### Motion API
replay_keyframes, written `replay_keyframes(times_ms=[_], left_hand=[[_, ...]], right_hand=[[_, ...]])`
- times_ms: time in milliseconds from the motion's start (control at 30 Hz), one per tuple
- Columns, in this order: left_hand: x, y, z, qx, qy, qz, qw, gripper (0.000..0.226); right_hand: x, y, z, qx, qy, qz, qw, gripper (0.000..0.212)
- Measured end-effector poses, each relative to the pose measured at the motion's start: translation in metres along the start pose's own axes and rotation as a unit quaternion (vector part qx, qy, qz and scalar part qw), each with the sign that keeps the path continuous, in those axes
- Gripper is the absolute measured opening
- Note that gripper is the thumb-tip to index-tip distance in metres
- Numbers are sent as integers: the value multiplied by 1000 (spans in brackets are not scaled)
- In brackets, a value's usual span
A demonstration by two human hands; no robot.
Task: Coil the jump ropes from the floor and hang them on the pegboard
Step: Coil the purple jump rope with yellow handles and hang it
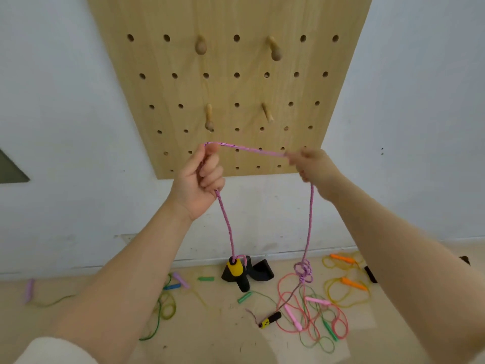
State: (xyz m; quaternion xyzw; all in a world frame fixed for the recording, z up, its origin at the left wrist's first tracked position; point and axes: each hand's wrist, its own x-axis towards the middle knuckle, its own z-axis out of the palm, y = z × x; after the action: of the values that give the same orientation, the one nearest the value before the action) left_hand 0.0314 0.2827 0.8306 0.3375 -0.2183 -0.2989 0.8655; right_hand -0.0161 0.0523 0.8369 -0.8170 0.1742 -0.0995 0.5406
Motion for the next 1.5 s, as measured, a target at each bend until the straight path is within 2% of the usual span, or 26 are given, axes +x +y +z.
replay_keyframes(times_ms=[33,100,167,200,267,333,400,467,533,600,633,700,767,800,833,900,933,967,1000,1067,1133,1200,1233,1300,1400,1500], left_hand=[[-2,-3,2,-8,3,8,1000,26],[-1,-12,8,12,41,34,999,43],[3,-20,15,56,85,62,993,52],[5,-23,16,88,115,69,987,53],[9,-28,15,188,188,49,963,52],[11,-40,10,302,215,-17,928,51],[10,-53,10,317,212,-89,920,37],[9,-62,10,215,238,-105,942,27],[4,-63,5,42,276,-70,958,40],[-7,-63,-3,-63,288,-54,954,49],[-13,-63,-6,-46,284,-68,955,50],[-27,-70,-8,120,243,-142,952,44],[-41,-85,-9,335,169,-237,896,42],[-47,-93,-10,399,149,-271,863,42],[-51,-102,-11,430,154,-289,842,42],[-60,-115,-12,441,225,-281,822,43],[-63,-120,-11,400,271,-251,839,44],[-64,-125,-8,308,305,-202,878,43],[-62,-127,0,178,318,-136,921,38],[-50,-123,25,-30,287,-19,957,30],[-32,-115,53,-67,244,31,967,31],[-19,-107,75,-35,212,37,976,32],[-15,-105,83,-14,199,30,980,30],[-10,-102,96,48,175,5,983,29],[-7,-105,113,161,150,-19,975,30],[-5,-107,119,179,136,-39,974,34]], right_hand=[[-2,7,5,-136,-23,-16,990,31],[-9,16,16,-364,-132,-40,921,33],[-23,16,24,-449,-280,-36,848,33],[-32,12,27,-426,-360,-17,830,30],[-49,3,23,-290,-488,27,823,25],[-56,-3,13,-158,-537,16,829,24],[-59,-6,1,-59,-547,-26,835,25],[-58,0,-11,33,-516,-50,854,21],[-54,11,-22,165,-403,-41,899,21],[-44,25,-37,321,-232,8,918,25],[-38,31,-45,370,-155,36,915,28],[-28,44,-59,396,-50,86,913,30],[-23,55,-64,400,13,136,907,30],[-22,59,-64,411,41,158,897,31],[-22,63,-63,424,67,177,886,31],[-20,71,-66,425,116,209,873,27],[-19,76,-69,408,132,221,876,25],[-18,82,-72,378,139,230,886,22],[-18,88,-75,329,135,235,905,21],[-21,96,-77,173,62,237,954,20],[-29,96,-75,-31,-93,225,969,18],[-40,88,-72,-169,-279,189,926,12],[-46,82,-70,-176,-362,170,899,12],[-55,69,-69,-82,-458,146,873,27],[-61,46,-69,166,-425,128,881,50],[-63,31,-69,154,-368,-17,917,27]])
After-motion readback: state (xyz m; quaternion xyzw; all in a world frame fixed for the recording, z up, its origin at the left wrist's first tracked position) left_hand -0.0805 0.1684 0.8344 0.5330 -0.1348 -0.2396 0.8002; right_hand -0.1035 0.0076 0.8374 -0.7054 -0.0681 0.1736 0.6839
